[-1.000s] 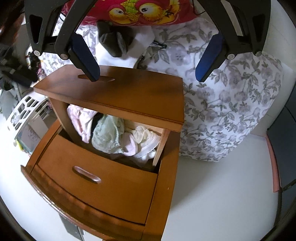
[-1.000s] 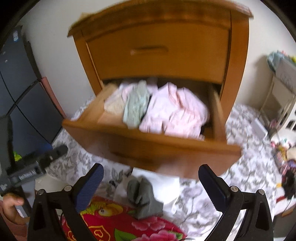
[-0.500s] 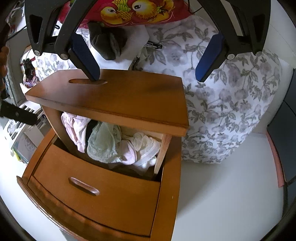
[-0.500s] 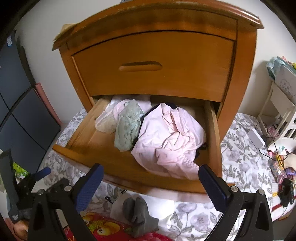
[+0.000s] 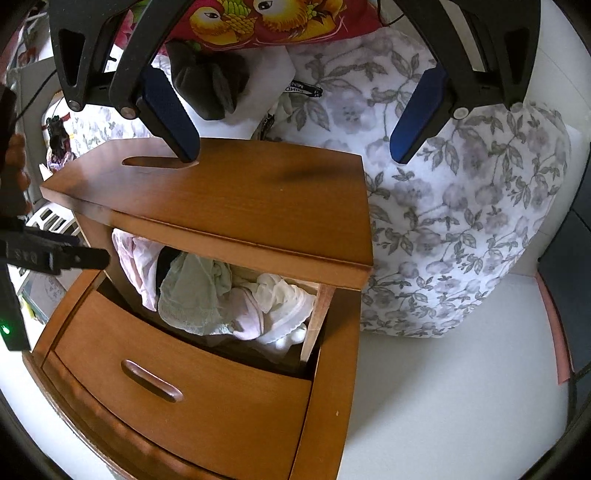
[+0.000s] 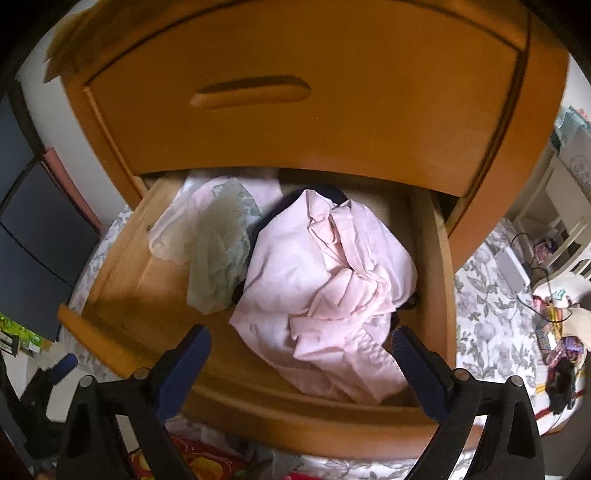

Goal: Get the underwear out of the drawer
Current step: 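Close the right gripper on the pink shirt in the drawer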

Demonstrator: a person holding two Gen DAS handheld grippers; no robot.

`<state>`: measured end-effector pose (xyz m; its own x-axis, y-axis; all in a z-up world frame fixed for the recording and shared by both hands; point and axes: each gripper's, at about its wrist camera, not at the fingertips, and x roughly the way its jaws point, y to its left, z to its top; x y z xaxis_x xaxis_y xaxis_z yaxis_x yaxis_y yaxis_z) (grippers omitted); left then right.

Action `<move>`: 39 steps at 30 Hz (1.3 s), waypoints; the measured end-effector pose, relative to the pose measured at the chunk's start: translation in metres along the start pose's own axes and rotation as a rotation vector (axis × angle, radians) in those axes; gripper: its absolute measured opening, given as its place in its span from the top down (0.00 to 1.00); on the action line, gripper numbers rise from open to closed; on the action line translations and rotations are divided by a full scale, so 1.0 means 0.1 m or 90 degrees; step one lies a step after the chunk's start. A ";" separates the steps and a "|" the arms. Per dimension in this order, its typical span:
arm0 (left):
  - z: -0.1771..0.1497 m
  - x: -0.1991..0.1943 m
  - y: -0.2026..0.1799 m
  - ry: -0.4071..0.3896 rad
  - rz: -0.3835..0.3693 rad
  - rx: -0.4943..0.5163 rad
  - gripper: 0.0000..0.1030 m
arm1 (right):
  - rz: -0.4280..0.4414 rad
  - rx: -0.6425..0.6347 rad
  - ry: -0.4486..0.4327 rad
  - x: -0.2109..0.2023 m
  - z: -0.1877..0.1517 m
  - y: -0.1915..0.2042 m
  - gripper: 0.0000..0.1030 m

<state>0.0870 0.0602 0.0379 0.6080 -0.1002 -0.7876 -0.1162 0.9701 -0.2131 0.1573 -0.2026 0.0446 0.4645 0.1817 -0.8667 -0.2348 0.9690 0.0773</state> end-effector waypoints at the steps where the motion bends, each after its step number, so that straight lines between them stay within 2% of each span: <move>1: 0.00 0.00 0.01 0.001 0.000 0.000 0.01 | 0.002 0.001 0.008 0.03 0.03 -0.01 0.04; 6: 0.01 0.05 0.05 0.006 -0.002 -0.010 0.01 | -0.028 0.010 0.045 0.20 0.18 -0.04 0.11; 13: 0.01 0.12 0.05 0.024 -0.013 -0.007 0.01 | -0.037 0.009 0.088 0.47 0.33 -0.03 0.20; 19: 0.02 0.12 0.06 0.022 -0.015 -0.005 0.01 | -0.036 -0.012 0.095 0.58 0.42 0.09 0.22; 28: 0.01 0.15 0.08 0.029 -0.017 -0.012 0.01 | -0.070 -0.032 0.117 0.71 0.50 0.21 0.28; 39: 0.00 0.18 0.11 0.039 -0.022 -0.026 0.01 | -0.093 0.002 0.117 0.58 0.41 -0.11 0.30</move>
<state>0.0967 0.0694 0.0216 0.5626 -0.1484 -0.8133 -0.1281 0.9562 -0.2631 0.2214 -0.1955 0.0139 0.3299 0.0061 -0.9440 -0.1740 0.9832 -0.0544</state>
